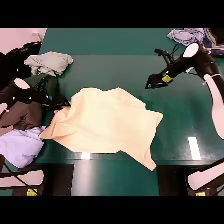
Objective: Fold the shirts.
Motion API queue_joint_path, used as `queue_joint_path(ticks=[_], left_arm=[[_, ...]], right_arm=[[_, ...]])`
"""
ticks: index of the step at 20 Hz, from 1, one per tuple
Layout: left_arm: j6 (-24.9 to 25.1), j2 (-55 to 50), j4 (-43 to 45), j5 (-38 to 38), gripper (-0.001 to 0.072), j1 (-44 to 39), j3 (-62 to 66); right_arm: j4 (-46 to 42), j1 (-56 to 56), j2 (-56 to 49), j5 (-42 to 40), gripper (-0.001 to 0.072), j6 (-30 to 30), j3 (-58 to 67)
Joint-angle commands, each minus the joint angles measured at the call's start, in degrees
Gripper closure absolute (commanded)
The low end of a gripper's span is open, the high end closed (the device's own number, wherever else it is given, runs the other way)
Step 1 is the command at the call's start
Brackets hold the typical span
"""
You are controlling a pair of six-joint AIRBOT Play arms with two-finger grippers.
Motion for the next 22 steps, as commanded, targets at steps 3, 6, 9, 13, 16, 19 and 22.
queue_joint_path(ticks=[3, 6, 9, 13, 16, 19, 22], left_arm=[[1.4, -2.5, -2.9, 4.8, 0.0333, 0.1, 0.1], [1.4, -2.5, -3.0, 5.2, 0.0583, 0.1, 0.2], [1.4, -2.1, -2.9, 5.6, 0.0685, 0.1, 0.3], [1.4, 0.3, -2.9, 5.2, 0.0685, 0.1, 3.2], [1.4, 3.5, -2.7, 4.9, 0.0684, 0.1, 6.8], [1.4, 6.3, -2.7, 4.2, 0.0684, 0.1, 10.4], [1.4, 11.2, -1.5, 3.9, 0.0685, 0.1, 15.3]], right_arm=[[1.1, 1.0, -8.5, 2.9, 0.0159, -0.1, 6.3], [4.0, 2.9, -12.5, 2.7, 0.0159, -0.5, 9.4], [3.7, 5.3, -16.2, 2.1, 0.0159, -0.5, 12.3], [3.7, 7.9, -19.6, 0.6, 0.016, -0.5, 15.6], [3.7, 9.6, -20.2, -1.4, 0.0342, -0.5, 15.8], [3.7, 10.4, -20.2, -2.1, 0.0705, -0.5, 16.0], [3.6, 9.3, -16.9, -1.9, 0.0703, -0.5, 17.9]])
